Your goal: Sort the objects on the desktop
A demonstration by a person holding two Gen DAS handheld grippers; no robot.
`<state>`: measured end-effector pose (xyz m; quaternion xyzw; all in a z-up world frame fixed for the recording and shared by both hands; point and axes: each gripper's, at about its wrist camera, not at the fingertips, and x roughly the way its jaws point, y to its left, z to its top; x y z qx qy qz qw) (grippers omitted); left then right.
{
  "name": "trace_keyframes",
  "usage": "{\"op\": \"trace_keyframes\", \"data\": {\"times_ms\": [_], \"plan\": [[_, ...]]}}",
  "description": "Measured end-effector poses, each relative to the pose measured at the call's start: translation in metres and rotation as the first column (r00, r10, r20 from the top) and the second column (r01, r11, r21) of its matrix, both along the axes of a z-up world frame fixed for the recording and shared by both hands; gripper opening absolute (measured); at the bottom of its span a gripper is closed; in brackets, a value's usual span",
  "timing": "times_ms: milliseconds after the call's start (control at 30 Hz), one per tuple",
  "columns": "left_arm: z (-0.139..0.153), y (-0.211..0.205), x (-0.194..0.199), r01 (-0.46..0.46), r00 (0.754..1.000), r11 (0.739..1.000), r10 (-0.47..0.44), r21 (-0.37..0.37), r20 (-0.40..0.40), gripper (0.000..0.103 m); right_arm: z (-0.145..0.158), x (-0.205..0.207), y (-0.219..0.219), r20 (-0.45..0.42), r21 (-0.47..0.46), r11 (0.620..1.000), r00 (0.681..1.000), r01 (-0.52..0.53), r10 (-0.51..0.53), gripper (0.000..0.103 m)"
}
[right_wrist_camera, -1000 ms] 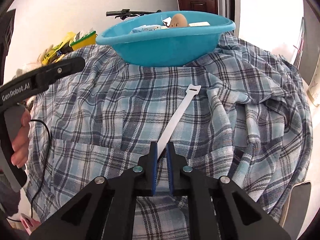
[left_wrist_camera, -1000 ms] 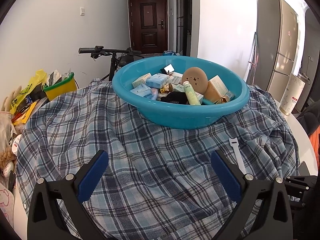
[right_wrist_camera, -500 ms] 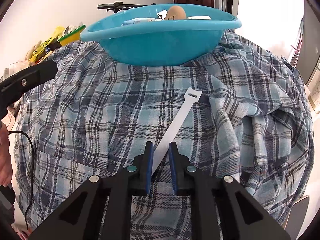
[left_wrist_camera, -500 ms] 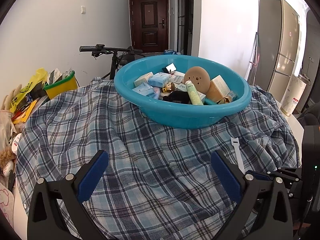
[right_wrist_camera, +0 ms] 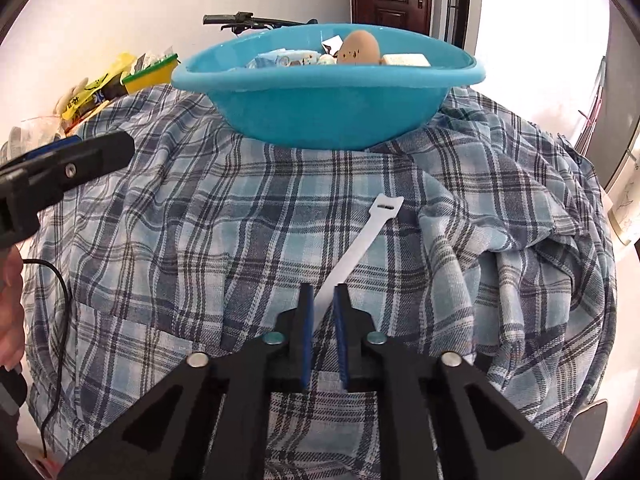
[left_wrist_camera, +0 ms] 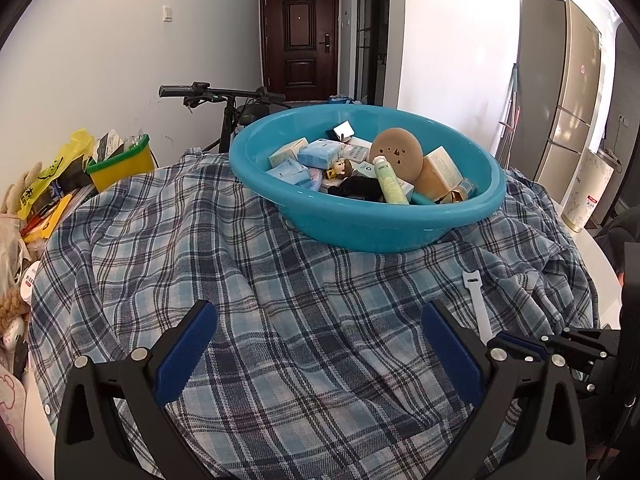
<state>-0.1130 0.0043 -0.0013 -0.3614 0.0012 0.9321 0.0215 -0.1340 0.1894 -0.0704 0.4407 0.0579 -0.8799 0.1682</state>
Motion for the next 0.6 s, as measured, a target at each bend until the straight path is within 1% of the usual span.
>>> {"op": "trace_keyframes", "data": {"times_ms": [133,233,267,333,400,433,500,600], "plan": [[0.001,0.001,0.000,0.006,1.000,1.000,-0.006,0.000,-0.002,0.103,0.016,-0.003,0.006,-0.045,-0.008,1.000,0.999,0.017,-0.017,0.006],[0.001,0.002,0.000,0.009,1.000,1.000,-0.009,-0.001,-0.002,0.103,0.022,-0.007,0.012,-0.048,-0.021,0.999,0.998,0.031,-0.032,0.006],[0.001,0.002,0.000,0.008,1.000,1.000,-0.008,-0.001,-0.002,0.103,0.021,-0.009,0.014,-0.039,-0.024,0.999,0.999,0.033,-0.034,0.006],[0.000,0.002,0.000,0.008,1.000,1.000,-0.008,-0.001,0.001,0.103,0.015,-0.016,0.016,0.012,-0.035,0.999,1.000,0.028,-0.028,0.006],[0.001,0.002,0.000,0.007,1.000,1.000,-0.007,-0.002,0.002,0.103,0.003,-0.023,0.020,0.101,-0.099,0.994,0.994,0.043,-0.033,0.007],[0.001,0.001,0.001,0.006,1.000,1.000,-0.006,-0.002,0.001,0.103,-0.002,-0.026,0.021,0.129,-0.113,0.993,0.991,0.046,-0.031,0.007],[0.002,0.000,0.001,0.004,1.000,1.000,-0.004,-0.001,0.001,0.103,-0.012,-0.027,0.018,0.149,-0.093,0.994,0.988,0.051,-0.037,0.007],[0.002,-0.002,0.001,-0.002,1.000,1.000,0.002,-0.004,0.000,0.103,-0.013,-0.026,0.016,0.150,-0.129,0.991,0.989,0.038,-0.018,0.007]]}}
